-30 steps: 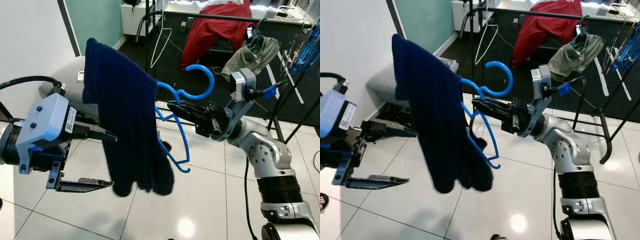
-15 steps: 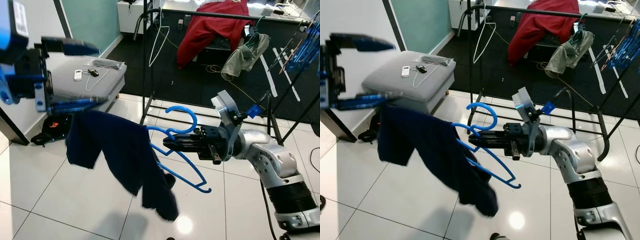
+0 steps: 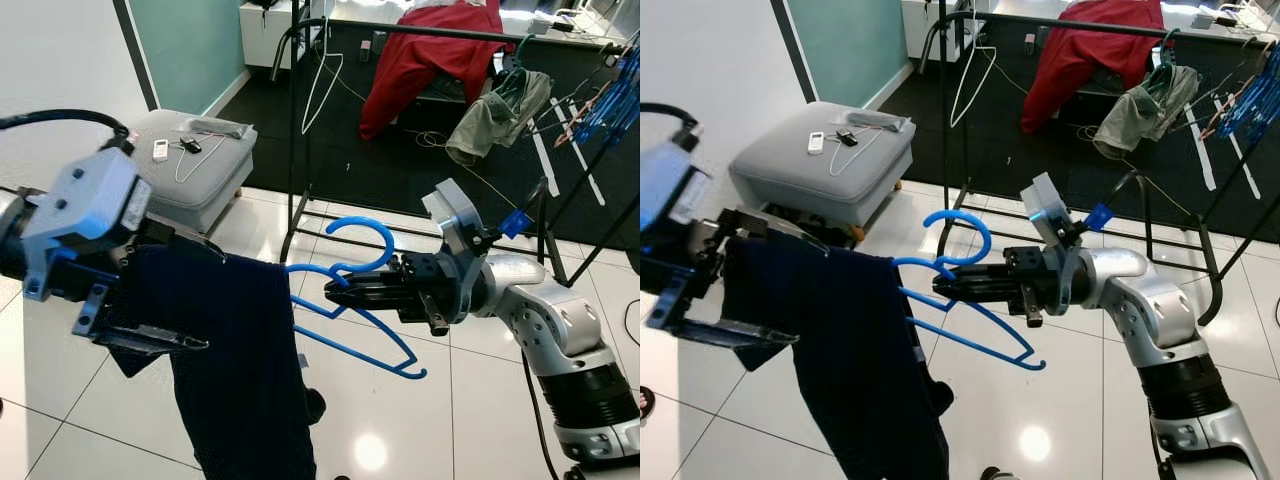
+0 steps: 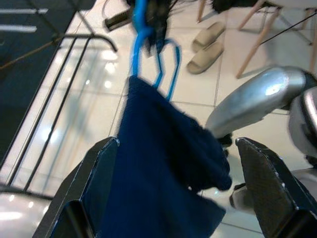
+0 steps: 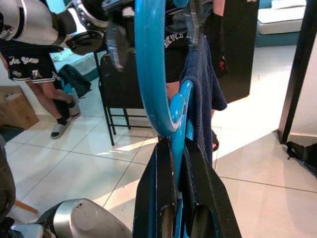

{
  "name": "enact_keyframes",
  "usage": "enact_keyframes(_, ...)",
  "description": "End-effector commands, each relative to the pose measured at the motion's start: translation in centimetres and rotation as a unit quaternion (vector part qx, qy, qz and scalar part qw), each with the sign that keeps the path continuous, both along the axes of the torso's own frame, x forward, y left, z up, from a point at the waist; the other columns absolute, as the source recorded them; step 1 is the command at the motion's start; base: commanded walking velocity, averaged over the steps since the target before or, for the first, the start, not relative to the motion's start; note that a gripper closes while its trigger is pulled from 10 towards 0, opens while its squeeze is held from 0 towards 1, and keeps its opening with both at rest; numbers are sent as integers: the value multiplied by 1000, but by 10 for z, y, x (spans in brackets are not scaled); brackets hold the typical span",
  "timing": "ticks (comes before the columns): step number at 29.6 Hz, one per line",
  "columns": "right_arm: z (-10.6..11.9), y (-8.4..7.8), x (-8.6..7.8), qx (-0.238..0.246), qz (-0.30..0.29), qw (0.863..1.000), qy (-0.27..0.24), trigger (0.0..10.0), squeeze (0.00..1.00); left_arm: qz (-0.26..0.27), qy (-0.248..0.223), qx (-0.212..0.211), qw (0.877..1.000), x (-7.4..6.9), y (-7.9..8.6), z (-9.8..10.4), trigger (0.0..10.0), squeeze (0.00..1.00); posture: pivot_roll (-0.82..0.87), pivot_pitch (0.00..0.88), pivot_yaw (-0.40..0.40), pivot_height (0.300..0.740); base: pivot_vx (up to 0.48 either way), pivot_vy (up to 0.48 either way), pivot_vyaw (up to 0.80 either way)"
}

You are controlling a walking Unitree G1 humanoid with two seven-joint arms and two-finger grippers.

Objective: Hang hanger

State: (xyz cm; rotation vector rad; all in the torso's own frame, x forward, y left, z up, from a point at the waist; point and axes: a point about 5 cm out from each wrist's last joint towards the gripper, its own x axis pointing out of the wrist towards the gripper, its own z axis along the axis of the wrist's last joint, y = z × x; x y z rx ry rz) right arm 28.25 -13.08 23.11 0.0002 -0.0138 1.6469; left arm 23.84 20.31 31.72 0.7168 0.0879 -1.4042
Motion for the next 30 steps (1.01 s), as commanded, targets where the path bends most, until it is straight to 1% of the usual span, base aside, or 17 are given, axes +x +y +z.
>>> enact_keyframes(1, 4, 5, -5, 0, 19, 1000, -10, 10000, 0, 10, -5, 3, 1000, 4, 0, -3, 10000, 0, 12, 92, -11, 740, 0, 0, 0)
enact_keyframes(8, 4, 8, -5, 4, 24, 1000, -8, 10000, 0, 16, -21, -19, 999, 7, -1, 3, 10000, 0, 15, 92, -11, 740, 0, 0, 0)
enact_keyframes(12, 4, 9, -5, 5, 24, 1000, -8, 10000, 0, 15, -18, -16, 1000, 7, -1, 3, 10000, 0, 15, 93, -10, 740, 0, 0, 0)
enact_keyframes(13, 4, 9, -5, 6, 24, 1000, -8, 10000, 0, 20, -17, -5, 1000, 8, 0, 1, 10000, 0, 15, 96, -10, 740, 0, 0, 0)
enact_keyframes(16, 5, 10, -4, 8, 25, 1000, -9, 10000, 0, 33, -12, 7, 999, 10, 2, -4, 10000, 0, 15, 97, -10, 740, 0, 0, 0)
enact_keyframes(22, 5, 10, -5, 10, 25, 1000, -9, 10000, 0, 42, -14, 17, 999, 13, 2, -8, 10000, 0, 13, 97, -10, 740, 0, 0, 0)
enact_keyframes(26, 6, 11, -6, 13, 28, 999, -9, 10000, 0, 55, -18, 34, 998, 18, 2, -15, 10000, 0, 10, 100, -9, 740, 0, 0, 0)
enact_keyframes(30, 6, 11, -6, 14, 28, 999, -10, 10000, 0, 57, -19, 36, 998, 20, 1, -17, 10000, 0, 10, 101, -9, 740, 0, 0, 0)
